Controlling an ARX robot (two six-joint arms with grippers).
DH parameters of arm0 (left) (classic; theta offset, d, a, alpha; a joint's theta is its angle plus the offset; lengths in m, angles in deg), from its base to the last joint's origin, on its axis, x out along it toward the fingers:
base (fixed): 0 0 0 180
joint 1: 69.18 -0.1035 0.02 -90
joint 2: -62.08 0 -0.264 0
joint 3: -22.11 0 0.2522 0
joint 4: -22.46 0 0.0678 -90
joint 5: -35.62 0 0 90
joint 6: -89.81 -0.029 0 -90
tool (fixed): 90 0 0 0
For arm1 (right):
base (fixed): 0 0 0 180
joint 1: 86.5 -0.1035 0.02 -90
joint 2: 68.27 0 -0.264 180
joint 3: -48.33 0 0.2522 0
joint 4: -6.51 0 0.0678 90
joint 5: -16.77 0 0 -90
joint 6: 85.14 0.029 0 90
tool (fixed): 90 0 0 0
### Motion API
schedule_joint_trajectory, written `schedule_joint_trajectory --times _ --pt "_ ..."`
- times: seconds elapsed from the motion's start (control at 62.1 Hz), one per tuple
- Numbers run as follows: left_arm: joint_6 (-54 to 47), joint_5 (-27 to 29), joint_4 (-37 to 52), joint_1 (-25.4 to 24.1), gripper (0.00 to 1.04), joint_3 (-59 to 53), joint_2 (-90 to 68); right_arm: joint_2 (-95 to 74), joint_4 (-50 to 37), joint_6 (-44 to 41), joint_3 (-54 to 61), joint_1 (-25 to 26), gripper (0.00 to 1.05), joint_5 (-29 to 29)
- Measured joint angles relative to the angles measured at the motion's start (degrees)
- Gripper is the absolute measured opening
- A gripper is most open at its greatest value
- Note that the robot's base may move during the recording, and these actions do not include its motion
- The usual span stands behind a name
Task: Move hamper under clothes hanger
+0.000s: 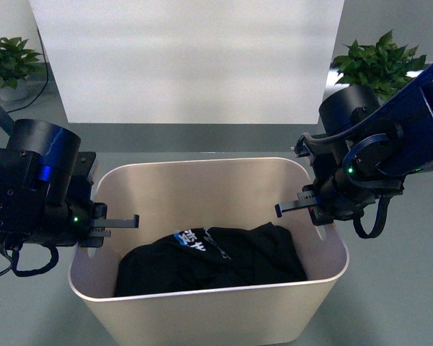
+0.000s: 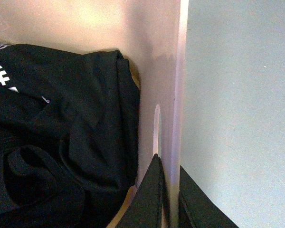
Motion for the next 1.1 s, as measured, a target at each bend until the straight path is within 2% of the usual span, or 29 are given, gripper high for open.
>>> schedule_joint_trajectory --times 0.419,0.5,0.58,0.693,1.096 --pt "0.0 -0.2 0.0 0.3 0.04 0.0 0.0 0.0 0.0 0.0 0.0 0.4 0.03 0.0" --pt "-1.2 3.1 -6.0 0.8 0.04 1.7 0.0 0.0 0.0 0.0 0.0 0.4 0.03 0.2" --pt "-1.6 3.9 -8.1 1.4 0.04 2.6 -0.3 -0.2 1.3 7.5 0.0 0.0 0.03 -3.8" --pt "-2.0 4.1 -8.2 1.7 0.04 2.7 -0.8 -0.6 1.5 13.0 0.0 -0.2 0.03 -4.5" --pt "-2.4 4.4 -5.9 2.6 0.04 3.4 -6.8 -5.8 -1.0 15.7 0.0 -0.3 0.03 -4.0"
